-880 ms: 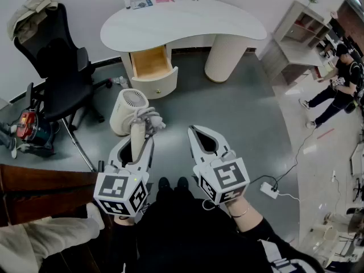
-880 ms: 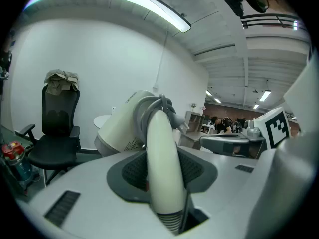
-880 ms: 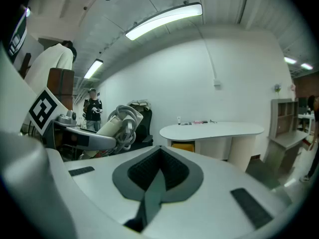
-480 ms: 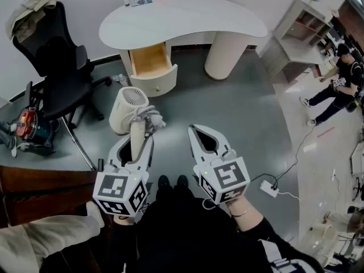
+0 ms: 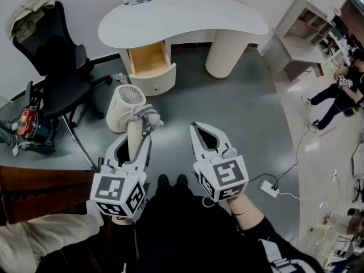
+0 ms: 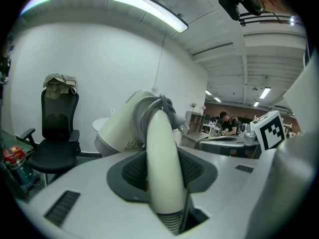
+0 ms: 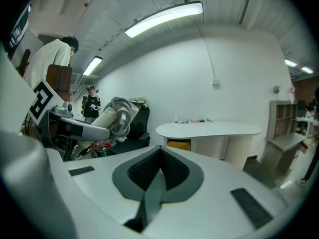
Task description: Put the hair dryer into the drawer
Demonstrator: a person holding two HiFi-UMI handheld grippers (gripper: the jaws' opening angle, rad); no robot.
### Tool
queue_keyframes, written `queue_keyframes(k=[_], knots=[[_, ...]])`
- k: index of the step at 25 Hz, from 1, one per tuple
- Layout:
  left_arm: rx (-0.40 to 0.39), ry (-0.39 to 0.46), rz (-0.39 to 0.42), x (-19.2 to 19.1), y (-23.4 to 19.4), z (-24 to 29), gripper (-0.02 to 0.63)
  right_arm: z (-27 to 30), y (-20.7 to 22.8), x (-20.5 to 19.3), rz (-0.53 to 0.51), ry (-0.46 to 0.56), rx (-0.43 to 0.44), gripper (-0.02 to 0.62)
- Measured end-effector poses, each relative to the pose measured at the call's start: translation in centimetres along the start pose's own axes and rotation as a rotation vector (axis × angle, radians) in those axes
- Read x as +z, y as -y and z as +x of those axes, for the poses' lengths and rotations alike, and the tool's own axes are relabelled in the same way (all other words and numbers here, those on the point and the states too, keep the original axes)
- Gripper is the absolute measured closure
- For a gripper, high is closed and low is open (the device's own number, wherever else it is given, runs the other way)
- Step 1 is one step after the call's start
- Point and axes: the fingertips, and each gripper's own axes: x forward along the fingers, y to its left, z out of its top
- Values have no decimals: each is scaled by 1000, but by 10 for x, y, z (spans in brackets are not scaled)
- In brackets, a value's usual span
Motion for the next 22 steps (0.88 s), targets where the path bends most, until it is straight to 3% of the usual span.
queue_keyframes(k=[10, 22], knots=[[25, 9, -40, 1, 11, 10, 451, -10, 28, -9, -5, -16, 3, 594], [37, 45, -19, 16, 16, 28, 451, -8, 57, 0, -28, -2, -35, 594]])
